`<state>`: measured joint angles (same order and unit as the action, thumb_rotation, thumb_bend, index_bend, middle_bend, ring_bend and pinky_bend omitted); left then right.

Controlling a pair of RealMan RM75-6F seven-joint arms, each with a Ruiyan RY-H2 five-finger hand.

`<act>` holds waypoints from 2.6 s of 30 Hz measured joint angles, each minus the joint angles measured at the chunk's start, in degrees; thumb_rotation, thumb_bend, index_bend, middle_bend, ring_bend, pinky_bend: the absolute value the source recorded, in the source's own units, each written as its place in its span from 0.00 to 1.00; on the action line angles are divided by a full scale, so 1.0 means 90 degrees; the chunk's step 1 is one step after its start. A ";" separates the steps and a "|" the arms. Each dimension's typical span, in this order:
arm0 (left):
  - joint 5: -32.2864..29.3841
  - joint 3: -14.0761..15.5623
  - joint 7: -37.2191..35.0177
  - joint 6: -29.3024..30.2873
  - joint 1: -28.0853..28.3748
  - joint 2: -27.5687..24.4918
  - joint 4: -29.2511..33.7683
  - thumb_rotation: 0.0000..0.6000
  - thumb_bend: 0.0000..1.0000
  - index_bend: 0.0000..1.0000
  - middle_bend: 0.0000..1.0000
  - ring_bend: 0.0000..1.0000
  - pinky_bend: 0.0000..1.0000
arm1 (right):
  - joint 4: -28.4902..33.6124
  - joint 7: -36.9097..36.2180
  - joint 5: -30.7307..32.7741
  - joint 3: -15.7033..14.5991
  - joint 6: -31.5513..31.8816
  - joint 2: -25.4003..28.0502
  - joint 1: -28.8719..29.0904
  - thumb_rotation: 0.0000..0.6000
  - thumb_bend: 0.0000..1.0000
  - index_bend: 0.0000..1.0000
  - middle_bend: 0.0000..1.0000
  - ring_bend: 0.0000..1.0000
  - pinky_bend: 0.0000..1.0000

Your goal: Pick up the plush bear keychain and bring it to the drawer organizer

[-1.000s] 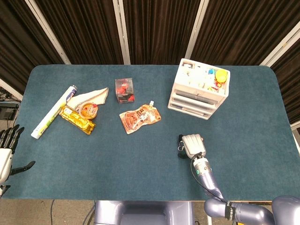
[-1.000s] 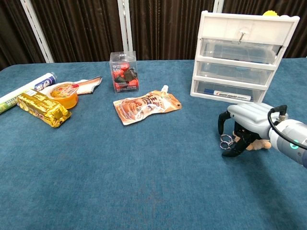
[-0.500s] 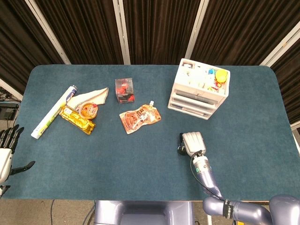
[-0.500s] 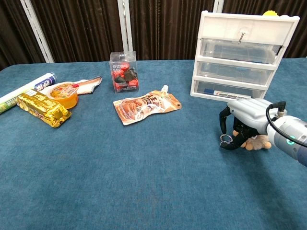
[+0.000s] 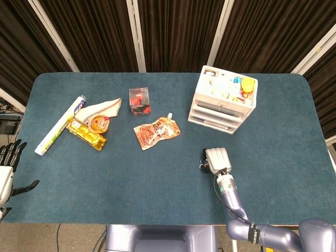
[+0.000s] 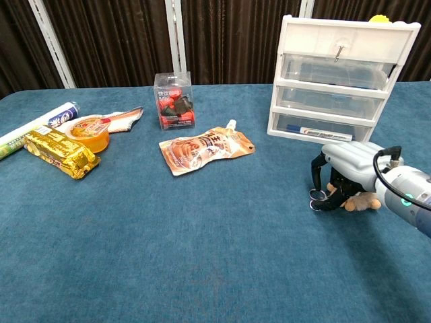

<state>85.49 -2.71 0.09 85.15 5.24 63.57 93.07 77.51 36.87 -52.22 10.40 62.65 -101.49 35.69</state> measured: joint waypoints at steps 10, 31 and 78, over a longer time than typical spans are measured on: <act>0.0005 0.0006 -0.0024 0.0001 -0.0002 -0.0006 0.0021 1.00 0.07 0.00 0.00 0.00 0.00 | -0.0065 -0.0044 0.0010 -0.0047 -0.0002 -0.0031 -0.0045 1.00 0.28 0.53 1.00 1.00 0.87; 0.0018 -0.0002 -0.0076 0.0011 0.0005 -0.0008 0.0014 1.00 0.07 0.00 0.00 0.00 0.00 | -0.0124 -0.0045 -0.0003 -0.0101 -0.0012 -0.0182 -0.0076 1.00 0.42 0.58 1.00 1.00 0.87; -0.0009 -0.0022 -0.0134 0.0036 -0.0005 0.0000 0.0004 1.00 0.07 0.00 0.00 0.00 0.00 | -0.0377 -0.1442 -0.1380 0.1208 0.1324 -0.0009 0.0148 1.00 0.48 0.63 1.00 1.00 0.86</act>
<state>85.41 -2.91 -1.11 85.47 5.19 63.57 93.10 74.12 23.90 -64.64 21.27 74.56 -101.57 37.02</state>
